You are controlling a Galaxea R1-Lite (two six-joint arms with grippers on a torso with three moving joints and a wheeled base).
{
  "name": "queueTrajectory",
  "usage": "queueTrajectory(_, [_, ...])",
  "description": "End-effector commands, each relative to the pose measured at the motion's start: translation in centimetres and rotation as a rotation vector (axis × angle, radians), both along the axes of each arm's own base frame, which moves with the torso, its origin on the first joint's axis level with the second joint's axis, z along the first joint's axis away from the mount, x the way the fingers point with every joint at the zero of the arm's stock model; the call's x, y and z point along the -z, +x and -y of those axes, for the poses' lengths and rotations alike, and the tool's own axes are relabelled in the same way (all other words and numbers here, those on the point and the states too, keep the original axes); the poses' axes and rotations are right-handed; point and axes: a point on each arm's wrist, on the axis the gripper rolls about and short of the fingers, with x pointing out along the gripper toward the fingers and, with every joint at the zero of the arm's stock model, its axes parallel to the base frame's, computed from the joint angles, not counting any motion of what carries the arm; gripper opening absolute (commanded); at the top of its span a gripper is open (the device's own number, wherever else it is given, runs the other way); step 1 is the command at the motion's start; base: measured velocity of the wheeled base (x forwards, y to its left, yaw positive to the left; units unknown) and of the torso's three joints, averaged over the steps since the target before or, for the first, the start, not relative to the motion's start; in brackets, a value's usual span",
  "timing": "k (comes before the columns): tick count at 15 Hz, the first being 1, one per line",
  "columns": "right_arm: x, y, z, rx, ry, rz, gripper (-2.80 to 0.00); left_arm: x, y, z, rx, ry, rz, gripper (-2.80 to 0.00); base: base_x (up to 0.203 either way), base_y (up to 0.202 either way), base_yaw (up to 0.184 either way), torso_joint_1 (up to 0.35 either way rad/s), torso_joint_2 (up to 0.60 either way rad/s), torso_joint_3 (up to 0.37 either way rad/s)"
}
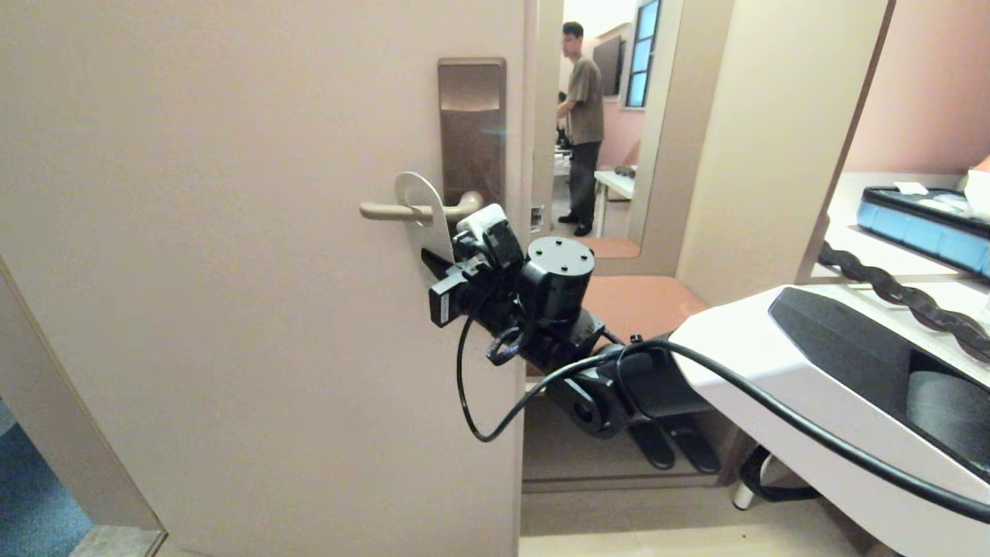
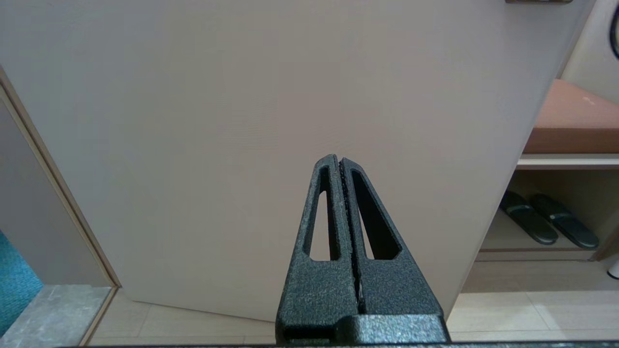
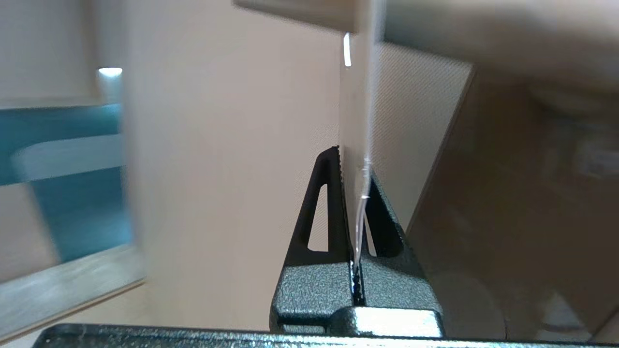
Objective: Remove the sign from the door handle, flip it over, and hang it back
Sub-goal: Take down the sign
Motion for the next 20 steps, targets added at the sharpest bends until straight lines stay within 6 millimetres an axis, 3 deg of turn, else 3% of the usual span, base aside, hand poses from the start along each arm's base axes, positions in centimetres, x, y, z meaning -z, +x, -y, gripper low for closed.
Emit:
queueTrajectory(1, [0.1, 0.1, -1.1, 0.049, 0.008, 0.019, -2.80, 0.0, 0.0, 0.0, -0.001, 0.000, -0.002, -2.80, 0.000, 0.000, 0.000, 0.000, 0.00, 0.000])
queueTrajectory(7, [0.2, -0.4, -3.4, 0.132, 0.009, -0.004, -2.80, 0.0, 0.0, 0.0, -0.001, 0.000, -0.003, -2.80, 0.000, 0.000, 0.000, 0.000, 0.00, 0.000])
queueTrajectory(20, [0.4, 0.3, -5.1, 0.255, 0.033, 0.023, -2.80, 0.0, 0.0, 0.0, -0.001, 0.000, -0.003, -2.80, 0.000, 0.000, 0.000, 0.000, 0.00, 0.000])
